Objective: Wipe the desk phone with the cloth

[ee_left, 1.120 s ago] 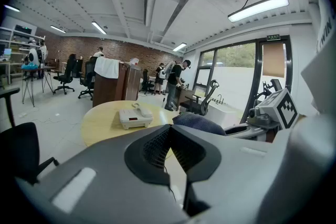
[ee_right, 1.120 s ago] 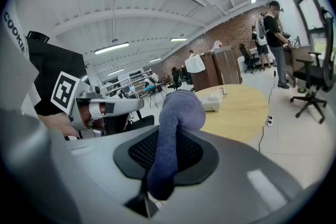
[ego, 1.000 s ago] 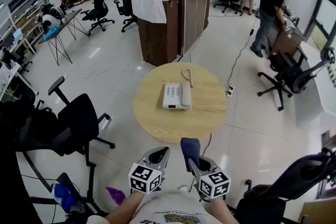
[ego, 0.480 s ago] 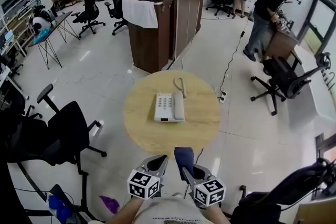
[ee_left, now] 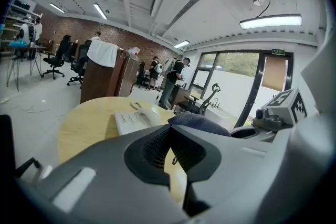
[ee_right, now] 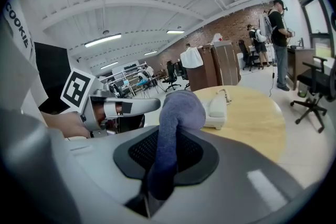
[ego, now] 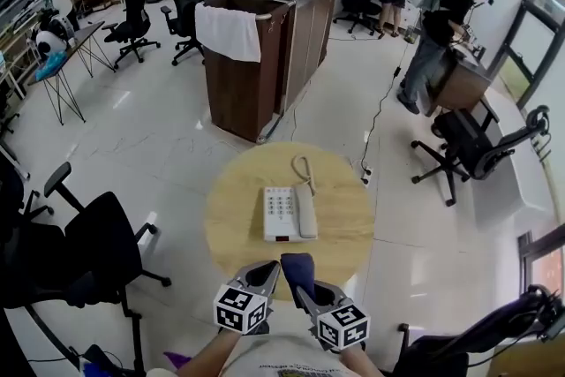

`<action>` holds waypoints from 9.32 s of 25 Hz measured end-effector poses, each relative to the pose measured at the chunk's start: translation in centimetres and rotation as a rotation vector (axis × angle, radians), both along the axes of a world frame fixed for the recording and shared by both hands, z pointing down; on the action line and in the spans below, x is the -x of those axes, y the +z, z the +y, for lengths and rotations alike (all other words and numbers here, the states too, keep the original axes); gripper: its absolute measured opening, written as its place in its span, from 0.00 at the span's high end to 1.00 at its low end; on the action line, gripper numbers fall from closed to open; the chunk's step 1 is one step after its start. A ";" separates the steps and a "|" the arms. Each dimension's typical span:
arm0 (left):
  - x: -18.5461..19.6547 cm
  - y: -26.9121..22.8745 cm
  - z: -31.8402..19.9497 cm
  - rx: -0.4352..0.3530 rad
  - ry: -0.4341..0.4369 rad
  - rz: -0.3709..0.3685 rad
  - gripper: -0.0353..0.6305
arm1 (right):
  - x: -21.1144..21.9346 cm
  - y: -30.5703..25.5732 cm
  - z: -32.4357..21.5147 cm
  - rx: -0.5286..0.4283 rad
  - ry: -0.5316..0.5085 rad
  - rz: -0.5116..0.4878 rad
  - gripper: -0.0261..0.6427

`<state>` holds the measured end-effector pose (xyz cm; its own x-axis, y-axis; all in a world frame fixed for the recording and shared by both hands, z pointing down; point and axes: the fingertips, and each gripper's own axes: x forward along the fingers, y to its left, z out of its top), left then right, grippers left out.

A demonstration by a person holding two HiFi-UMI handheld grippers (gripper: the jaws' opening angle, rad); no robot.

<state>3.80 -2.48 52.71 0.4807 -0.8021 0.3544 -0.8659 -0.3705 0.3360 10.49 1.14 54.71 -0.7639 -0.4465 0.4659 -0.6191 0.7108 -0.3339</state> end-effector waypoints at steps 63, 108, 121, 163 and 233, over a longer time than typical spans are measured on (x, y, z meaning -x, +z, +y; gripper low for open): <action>9.3 -1.2 -7.5 -0.075 -0.017 0.035 0.96 | 11.2 10.2 -30.4 -0.221 -0.383 0.764 0.86; 6.8 -0.2 -7.5 -0.069 0.071 0.086 0.96 | 9.9 3.2 -12.5 -0.251 -0.156 0.392 0.86; 14.6 -0.1 -8.7 -0.067 -0.098 0.058 0.96 | 18.8 2.9 -19.7 0.064 0.202 0.045 0.86; 13.2 1.8 -6.0 -0.014 -0.049 0.026 0.96 | 17.7 11.3 -11.1 0.234 0.291 0.115 0.86; 2.0 2.5 -9.4 0.007 0.166 0.033 0.96 | -10.3 12.2 -11.6 0.169 0.599 0.284 0.86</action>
